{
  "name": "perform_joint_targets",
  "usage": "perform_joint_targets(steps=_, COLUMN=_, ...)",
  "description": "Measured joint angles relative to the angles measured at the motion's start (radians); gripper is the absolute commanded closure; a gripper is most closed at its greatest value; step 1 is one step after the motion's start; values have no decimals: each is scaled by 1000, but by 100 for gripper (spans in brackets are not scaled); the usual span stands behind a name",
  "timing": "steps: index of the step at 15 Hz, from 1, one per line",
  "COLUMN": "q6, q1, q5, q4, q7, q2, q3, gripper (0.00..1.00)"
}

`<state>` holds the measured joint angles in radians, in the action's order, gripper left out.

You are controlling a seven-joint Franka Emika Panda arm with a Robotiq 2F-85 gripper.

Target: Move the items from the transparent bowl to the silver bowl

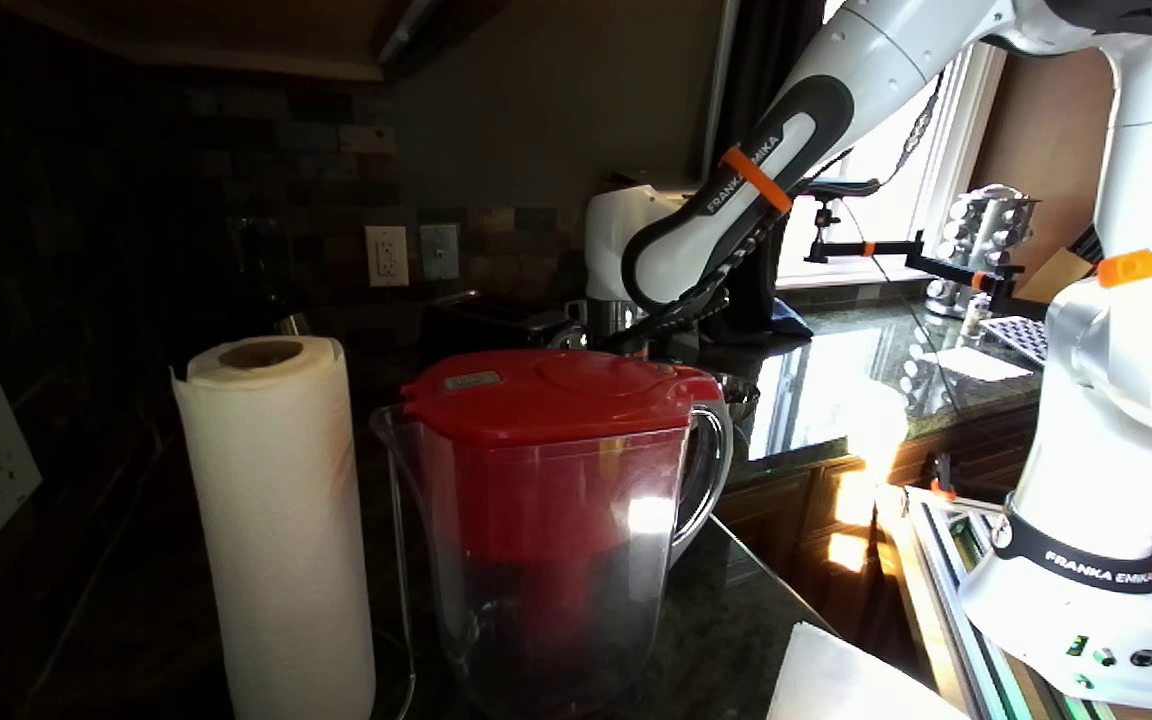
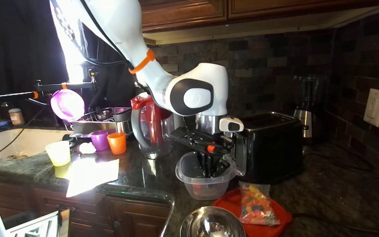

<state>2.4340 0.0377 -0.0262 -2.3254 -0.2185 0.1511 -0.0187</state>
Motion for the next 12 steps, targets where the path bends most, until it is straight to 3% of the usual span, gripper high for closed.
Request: perform_joint_targets(steps=12, q6=0, q1=0, q5=0, q4=0, q7=0, q2=-33, q3=7, gripper=98)
